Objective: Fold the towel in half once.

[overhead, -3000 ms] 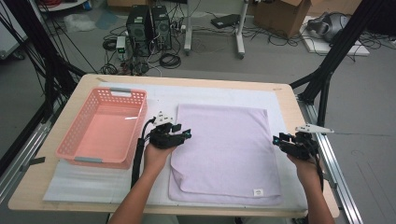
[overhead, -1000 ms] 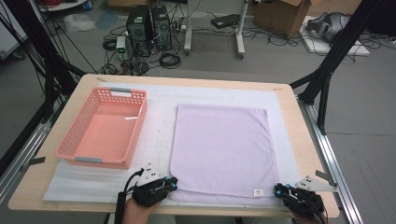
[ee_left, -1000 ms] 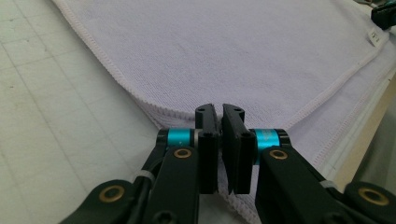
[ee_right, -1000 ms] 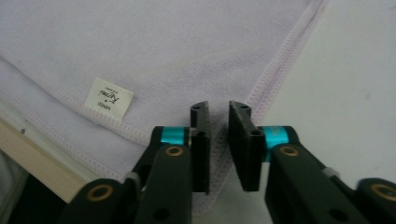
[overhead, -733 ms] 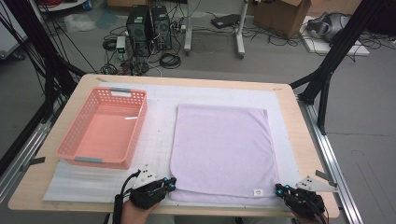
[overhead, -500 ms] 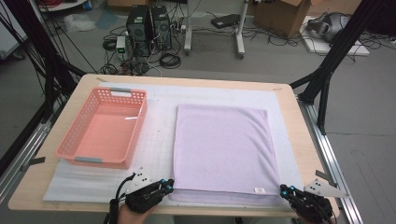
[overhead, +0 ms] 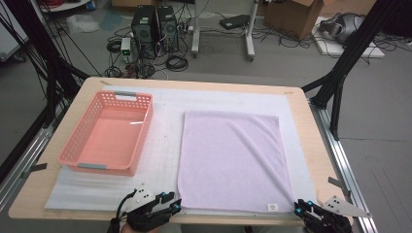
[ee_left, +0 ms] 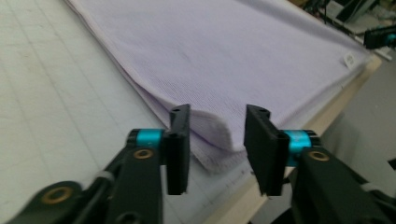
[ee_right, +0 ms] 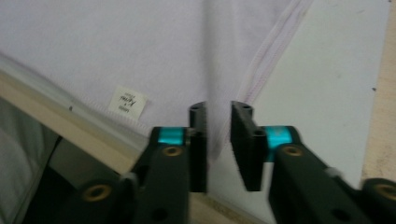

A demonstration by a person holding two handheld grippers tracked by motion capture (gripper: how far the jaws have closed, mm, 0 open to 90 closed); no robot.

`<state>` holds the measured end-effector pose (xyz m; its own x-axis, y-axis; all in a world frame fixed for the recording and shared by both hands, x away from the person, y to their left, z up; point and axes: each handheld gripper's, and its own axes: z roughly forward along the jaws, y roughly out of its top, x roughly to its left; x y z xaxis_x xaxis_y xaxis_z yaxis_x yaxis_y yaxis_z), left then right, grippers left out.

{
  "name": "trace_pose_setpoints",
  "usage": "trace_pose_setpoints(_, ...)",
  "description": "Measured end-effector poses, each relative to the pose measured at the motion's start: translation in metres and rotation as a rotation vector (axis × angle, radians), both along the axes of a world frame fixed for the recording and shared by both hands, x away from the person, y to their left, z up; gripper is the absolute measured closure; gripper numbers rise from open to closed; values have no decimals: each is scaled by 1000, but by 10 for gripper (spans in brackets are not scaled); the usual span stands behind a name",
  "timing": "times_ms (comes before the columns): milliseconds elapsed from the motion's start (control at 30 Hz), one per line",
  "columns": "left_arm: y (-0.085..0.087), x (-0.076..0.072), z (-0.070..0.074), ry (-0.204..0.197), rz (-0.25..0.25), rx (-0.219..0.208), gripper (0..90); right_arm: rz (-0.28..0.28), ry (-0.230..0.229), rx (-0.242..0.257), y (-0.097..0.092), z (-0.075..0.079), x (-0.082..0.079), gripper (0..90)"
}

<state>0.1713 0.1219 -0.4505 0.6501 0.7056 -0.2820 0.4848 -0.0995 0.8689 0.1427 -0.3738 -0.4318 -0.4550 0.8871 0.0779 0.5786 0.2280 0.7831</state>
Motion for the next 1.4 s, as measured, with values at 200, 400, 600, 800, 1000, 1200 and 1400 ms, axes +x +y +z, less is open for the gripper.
trace_pose_setpoints(200, 5, 18, 2, -8, 26, -23, 543, -35, -45, 18, -5, 1, 7, 701)
trace_pose_setpoints(400, 4, 34, 1, -4, 43, -21, 543, -76, -57, 22, -11, -1, 19, 701)
trace_pose_setpoints(600, 4, 48, 3, -33, 38, -24, 519, -105, -63, 24, -17, 0, 35, 726)
trace_pose_setpoints(800, 5, 64, 6, -57, 17, -26, 479, -115, -37, 19, -21, -1, 64, 756)
trace_pose_setpoints(1000, 5, 77, 9, -67, 0, -18, 473, -111, -19, 0, -15, 5, 112, 735)
trace_pose_setpoints(1200, 2, 101, 10, -65, -18, -26, 474, -114, -30, -2, -7, 10, 159, 745)
trace_pose_setpoints(1400, -3, 118, 7, -60, -25, -16, 468, -117, 8, -16, -1, 3, 201, 744)
